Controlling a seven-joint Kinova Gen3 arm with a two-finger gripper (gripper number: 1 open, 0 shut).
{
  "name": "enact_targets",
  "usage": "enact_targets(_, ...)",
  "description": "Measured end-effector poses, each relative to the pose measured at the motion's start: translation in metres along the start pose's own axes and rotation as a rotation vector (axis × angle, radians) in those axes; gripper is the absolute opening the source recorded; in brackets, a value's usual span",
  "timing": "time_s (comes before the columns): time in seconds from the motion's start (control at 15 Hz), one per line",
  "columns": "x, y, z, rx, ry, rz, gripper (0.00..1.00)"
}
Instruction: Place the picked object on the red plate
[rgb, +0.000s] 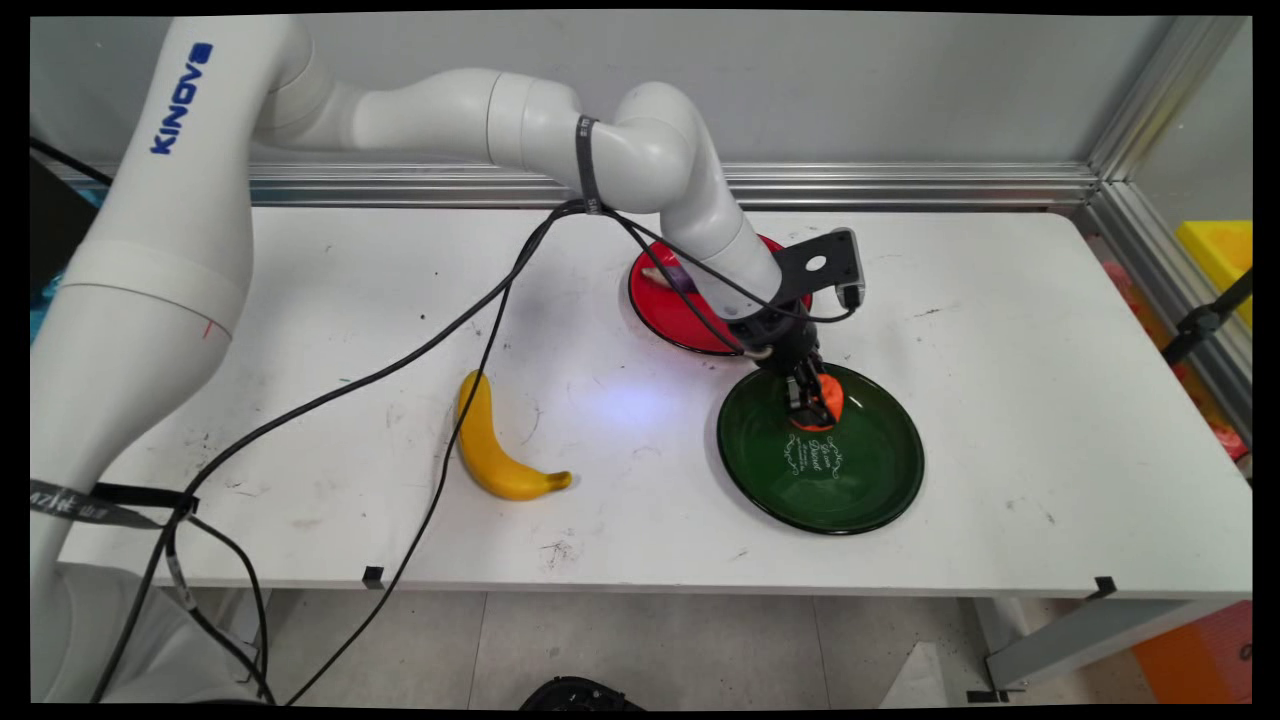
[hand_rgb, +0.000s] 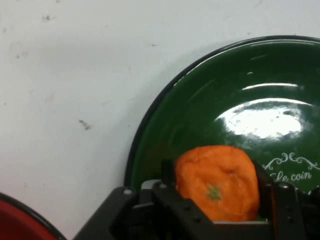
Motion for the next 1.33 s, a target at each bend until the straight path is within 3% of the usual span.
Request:
enact_targets(0.47,0.024,-0.011,-0.023,-0.001,0.028,0.015,0.0)
enact_targets(0.73,0.036,-0.031,-0.048,0.023,0.033,0.037,0.0)
enact_targets(1.33,0.017,-0.082,-0.089,0.096,-0.013,0.054,0.0)
